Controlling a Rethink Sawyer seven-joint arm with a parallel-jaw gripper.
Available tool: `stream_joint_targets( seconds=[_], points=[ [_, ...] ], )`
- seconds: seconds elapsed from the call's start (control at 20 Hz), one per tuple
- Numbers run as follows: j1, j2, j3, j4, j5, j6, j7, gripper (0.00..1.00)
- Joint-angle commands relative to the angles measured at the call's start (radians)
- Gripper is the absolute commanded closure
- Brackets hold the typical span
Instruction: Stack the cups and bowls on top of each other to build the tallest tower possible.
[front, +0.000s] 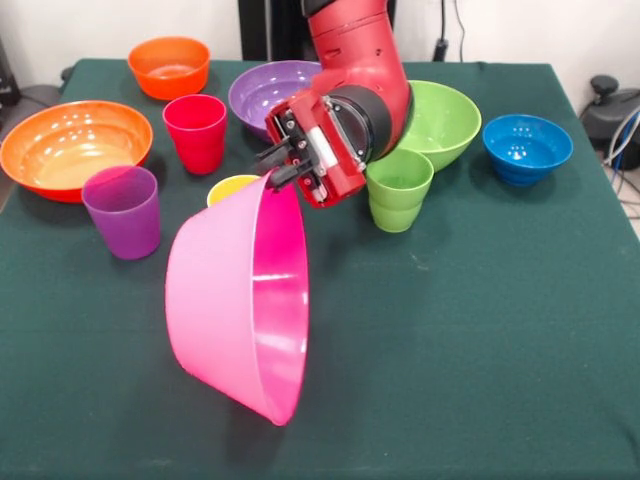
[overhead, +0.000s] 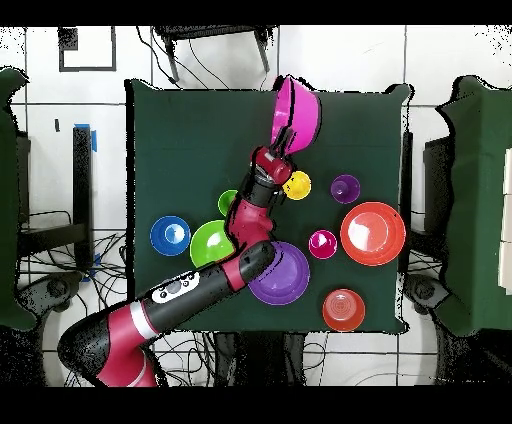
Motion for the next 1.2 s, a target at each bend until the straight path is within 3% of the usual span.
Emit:
stream_joint_targets(
  seconds=[0.05, 0.25, 0.5, 0.7, 0.95, 1.2],
  points=[
    [-0.012, 0.022, 0.105, -0.091, -0.054, 0.128, -0.188, 1.0],
    [-0.032, -0.021, 0.082, -0.074, -0.219, 0.139, -0.079, 1.0],
    [-0.049, -0.056, 0.078, -0.058, -0.339, 0.108, -0.019, 1.0],
    [-0.063, -0.104, 0.075, -0.017, -0.485, 0.07, 0.043, 1.0],
    [-0.093, -0.201, 0.084, 0.012, -0.727, 0.026, 0.114, 1.0],
    [-0.142, -0.279, 0.073, 0.017, -0.842, -0.018, 0.116, 1.0]
  ],
)
